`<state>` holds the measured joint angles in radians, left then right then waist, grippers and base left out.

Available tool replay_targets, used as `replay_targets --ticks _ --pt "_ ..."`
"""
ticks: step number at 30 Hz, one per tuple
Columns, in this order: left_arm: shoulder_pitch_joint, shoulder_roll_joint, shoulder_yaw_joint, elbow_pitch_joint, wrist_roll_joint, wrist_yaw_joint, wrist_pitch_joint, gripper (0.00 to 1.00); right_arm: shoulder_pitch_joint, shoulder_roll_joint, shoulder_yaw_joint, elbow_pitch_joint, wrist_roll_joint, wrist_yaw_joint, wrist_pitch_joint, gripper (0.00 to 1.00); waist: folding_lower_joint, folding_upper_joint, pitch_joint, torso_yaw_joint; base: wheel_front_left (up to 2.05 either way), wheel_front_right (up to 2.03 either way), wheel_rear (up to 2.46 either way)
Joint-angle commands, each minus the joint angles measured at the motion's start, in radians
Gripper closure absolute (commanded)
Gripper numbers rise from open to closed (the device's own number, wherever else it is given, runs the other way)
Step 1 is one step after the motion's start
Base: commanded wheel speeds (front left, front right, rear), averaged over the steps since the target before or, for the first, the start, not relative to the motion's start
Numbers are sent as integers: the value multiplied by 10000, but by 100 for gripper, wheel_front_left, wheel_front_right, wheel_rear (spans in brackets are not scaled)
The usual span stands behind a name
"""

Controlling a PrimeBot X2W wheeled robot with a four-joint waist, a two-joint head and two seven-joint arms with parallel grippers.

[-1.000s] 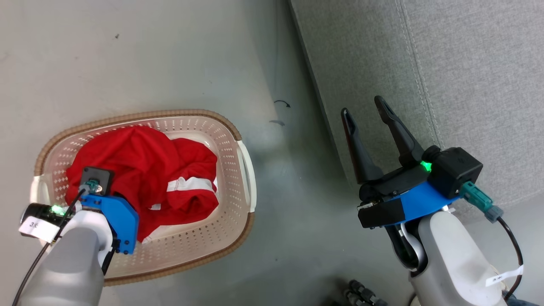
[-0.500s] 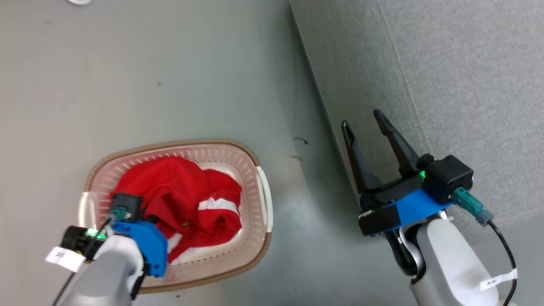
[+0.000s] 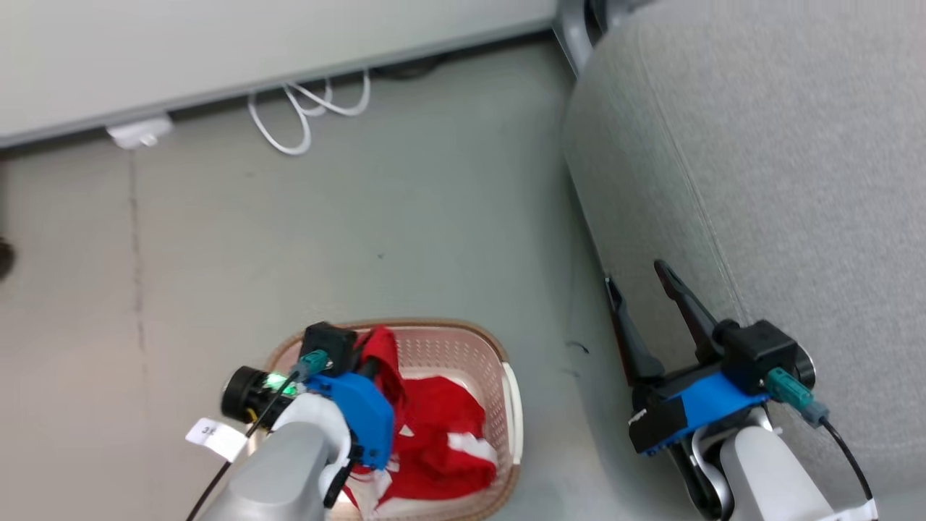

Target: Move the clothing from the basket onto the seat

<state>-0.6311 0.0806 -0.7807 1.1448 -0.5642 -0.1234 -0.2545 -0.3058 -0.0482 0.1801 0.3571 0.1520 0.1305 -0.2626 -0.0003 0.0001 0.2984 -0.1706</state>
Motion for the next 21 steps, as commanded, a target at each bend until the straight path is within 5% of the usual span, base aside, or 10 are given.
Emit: replay_targets --ticks 1,21 --pt "-82 -108 -44 -138 -53 -39 -56 100 202 -37 -82 80 -68 5 -33 0 3 -1 -769 621 0 0 0" --pt "-1312 -259 -573 -2702 -671 -65 -117 100 1144 -35 -98 -12 -216 5 449 0 3 -1 -2218 1320 0 0 0"
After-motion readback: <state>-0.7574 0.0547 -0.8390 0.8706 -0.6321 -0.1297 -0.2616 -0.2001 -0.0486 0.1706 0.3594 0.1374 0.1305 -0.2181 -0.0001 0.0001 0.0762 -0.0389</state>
